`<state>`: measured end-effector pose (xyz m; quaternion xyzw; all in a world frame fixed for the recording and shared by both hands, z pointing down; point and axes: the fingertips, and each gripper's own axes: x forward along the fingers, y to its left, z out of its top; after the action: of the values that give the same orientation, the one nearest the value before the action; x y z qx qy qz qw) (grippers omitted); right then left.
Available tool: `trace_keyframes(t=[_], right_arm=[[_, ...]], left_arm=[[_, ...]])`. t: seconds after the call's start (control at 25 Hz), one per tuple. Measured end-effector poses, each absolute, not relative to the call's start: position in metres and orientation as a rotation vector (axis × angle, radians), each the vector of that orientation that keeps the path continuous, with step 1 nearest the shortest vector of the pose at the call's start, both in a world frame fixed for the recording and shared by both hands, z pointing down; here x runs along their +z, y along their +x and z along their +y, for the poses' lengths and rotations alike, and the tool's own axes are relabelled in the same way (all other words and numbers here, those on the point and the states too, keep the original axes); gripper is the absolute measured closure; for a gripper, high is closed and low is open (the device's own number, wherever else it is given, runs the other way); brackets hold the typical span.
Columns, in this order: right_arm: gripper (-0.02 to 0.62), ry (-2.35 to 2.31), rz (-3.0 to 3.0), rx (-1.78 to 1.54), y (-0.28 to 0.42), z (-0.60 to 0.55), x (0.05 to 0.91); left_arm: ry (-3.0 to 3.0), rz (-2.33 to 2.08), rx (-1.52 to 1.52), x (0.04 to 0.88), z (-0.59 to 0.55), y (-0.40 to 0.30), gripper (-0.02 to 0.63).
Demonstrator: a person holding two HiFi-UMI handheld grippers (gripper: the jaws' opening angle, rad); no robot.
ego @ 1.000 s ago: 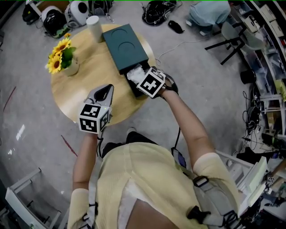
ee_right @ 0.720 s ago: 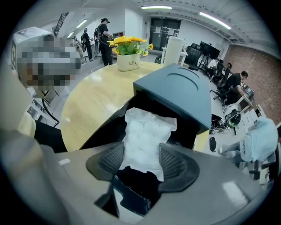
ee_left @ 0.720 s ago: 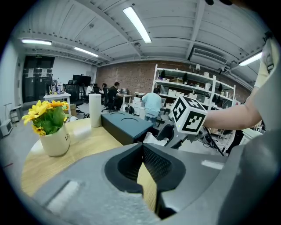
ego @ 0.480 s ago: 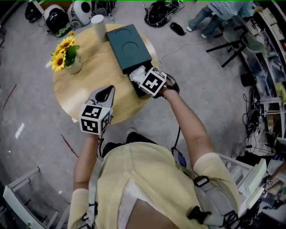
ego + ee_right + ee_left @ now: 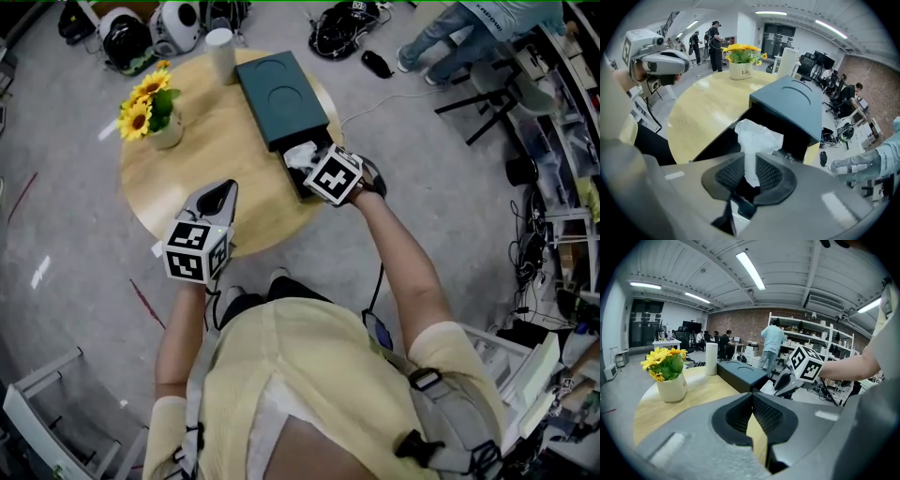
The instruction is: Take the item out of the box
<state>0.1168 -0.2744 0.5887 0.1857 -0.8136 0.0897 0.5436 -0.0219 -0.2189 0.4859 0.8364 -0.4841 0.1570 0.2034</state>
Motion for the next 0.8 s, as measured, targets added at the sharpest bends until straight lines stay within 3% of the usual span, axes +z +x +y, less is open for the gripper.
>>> trace_keyframes(t=[0.8], right_arm=[[0.534, 0.747, -2.013, 0.115, 0.099, -0.253, 0.496]], left_arm=[[2.341, -1.429, 0.319, 0.446, -0.184, -0.095, 0.609]])
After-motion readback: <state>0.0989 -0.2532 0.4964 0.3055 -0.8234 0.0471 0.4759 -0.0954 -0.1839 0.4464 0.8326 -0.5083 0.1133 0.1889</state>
